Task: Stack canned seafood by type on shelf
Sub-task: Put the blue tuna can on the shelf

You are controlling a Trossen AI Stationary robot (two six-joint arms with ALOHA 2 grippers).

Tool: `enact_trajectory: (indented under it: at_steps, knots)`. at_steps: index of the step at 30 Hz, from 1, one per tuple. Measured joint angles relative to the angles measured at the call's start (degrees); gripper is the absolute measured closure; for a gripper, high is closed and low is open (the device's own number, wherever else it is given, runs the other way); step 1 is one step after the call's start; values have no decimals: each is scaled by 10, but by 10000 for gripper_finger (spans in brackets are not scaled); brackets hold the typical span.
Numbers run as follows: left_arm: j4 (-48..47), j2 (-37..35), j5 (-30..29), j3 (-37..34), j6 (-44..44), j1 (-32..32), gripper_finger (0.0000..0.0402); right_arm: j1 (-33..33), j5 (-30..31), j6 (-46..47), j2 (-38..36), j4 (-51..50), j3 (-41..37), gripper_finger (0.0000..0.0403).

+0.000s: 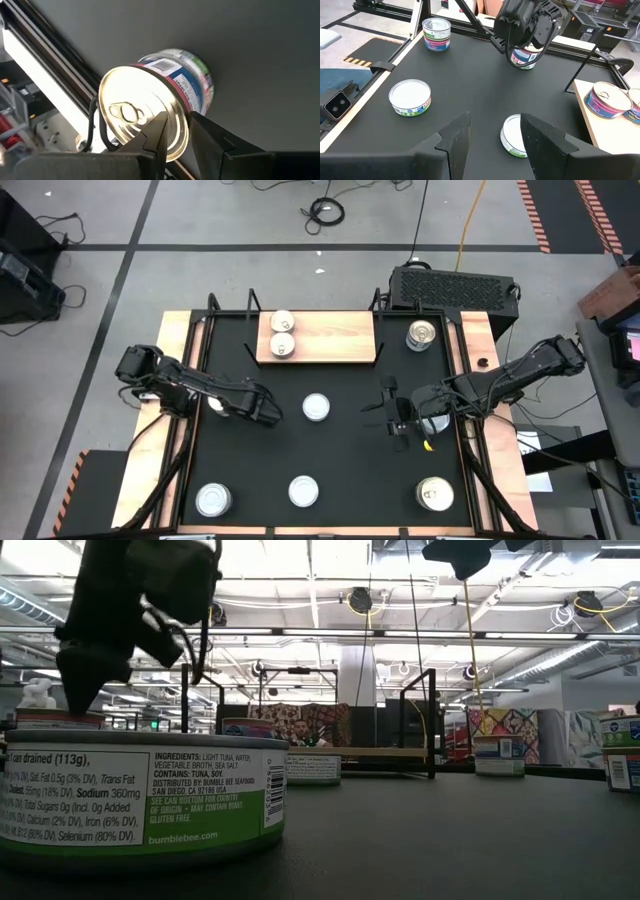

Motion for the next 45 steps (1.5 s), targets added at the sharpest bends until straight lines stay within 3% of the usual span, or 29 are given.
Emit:
enact_trajectory:
  at_steps: [12, 19, 22, 45]
  knots:
    - [12, -1, 25, -47, 19, 12, 322, 0, 0, 0, 0, 0, 0, 234]
    - [13, -2, 41, -45, 20, 12, 389, 0, 0, 0, 0, 0, 0, 234]
    - [8, -1, 42, -43, 21, 12, 394, 0, 0, 0, 0, 0, 0, 234]
    - [-63, 1, 29, 95, 14, -39, 401, 0, 0, -5, 0, 1, 0, 234]
